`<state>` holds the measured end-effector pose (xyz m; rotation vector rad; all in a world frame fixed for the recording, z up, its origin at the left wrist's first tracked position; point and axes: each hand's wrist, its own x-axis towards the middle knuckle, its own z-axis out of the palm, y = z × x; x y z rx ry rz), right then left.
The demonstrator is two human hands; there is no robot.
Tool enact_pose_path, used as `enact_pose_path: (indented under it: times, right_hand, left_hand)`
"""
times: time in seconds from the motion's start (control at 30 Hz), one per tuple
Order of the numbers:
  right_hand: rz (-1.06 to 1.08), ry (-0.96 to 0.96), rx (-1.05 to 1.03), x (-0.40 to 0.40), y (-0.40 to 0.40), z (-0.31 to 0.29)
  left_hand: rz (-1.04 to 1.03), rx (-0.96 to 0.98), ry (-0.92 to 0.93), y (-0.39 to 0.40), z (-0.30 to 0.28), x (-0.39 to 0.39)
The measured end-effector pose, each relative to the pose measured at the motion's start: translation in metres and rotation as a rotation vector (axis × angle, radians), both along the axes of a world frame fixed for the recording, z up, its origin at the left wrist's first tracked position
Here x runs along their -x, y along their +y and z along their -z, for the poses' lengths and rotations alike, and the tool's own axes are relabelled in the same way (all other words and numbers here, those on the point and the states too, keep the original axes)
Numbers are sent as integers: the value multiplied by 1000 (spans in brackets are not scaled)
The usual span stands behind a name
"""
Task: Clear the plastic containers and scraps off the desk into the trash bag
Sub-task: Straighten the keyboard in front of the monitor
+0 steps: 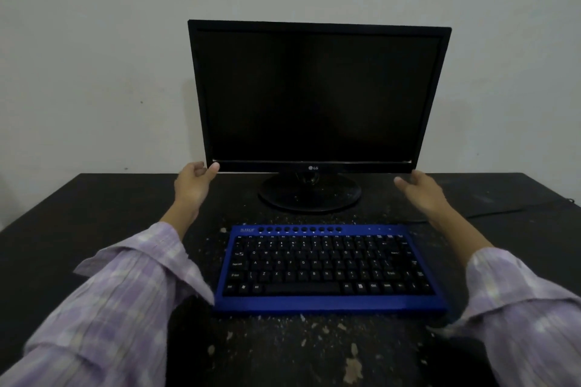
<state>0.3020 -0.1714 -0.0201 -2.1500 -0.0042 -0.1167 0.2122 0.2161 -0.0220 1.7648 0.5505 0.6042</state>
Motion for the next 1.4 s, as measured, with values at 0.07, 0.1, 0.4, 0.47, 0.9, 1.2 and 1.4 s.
enact_pose_path:
  times: [0.07,0.1,0.4,0.47,0.9,1.2,1.4]
  right_hand:
    - [-61,31,105,30,-1,8]
    - [-89,33,148,45,-1,14]
    - [-263,90,292,164,-20,45]
    - [-307,78,312,174,-23,48]
    - [-265,55,341,162,-9,46]
    - [-254,53,330,148,-9,49]
    - [-269,70,383,146,-10,50]
  left_hand:
    - [46,-36,31,-13,3,26]
    - [69,-46,46,-20,5,39]
    - [370,-212,241,-82,29,157]
    - [416,-328,224,-90,34,172]
    - [428,-531,300,-80,50,154]
    - [437,-550,310,-74,53,135]
    - [434,-581,317,-74,54,133]
